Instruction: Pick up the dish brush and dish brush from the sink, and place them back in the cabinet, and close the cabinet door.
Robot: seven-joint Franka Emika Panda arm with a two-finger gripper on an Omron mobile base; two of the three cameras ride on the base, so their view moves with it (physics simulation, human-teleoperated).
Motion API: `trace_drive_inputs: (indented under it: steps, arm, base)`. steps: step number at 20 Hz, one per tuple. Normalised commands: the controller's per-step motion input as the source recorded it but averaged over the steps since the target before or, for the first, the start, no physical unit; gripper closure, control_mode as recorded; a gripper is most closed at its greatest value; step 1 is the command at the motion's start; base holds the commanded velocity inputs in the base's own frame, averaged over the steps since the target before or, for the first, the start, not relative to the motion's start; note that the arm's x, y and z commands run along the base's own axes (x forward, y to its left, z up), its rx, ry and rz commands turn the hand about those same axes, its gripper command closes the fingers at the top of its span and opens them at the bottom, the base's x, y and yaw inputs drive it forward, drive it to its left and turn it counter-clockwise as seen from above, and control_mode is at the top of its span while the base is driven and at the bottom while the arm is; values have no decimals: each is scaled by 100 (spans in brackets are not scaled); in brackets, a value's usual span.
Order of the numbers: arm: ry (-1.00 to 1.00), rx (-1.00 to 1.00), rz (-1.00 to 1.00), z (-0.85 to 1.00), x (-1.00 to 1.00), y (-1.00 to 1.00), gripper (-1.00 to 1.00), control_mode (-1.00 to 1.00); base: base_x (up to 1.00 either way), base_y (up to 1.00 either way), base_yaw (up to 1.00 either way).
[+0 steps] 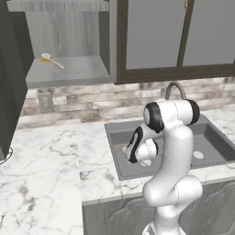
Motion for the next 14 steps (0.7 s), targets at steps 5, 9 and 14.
trace_drive_inputs:
  steps: [5, 9, 14]
  arm:
    - [0, 0, 0, 0, 0, 0, 100, -100]
    - [0, 0, 0, 1, 0, -1, 100, -100]
    - [-4, 0, 0, 29, -20, -11, 100, -100]
  base:
    - [0, 0, 0]
    - [0, 0, 0]
    - [0, 0, 0]
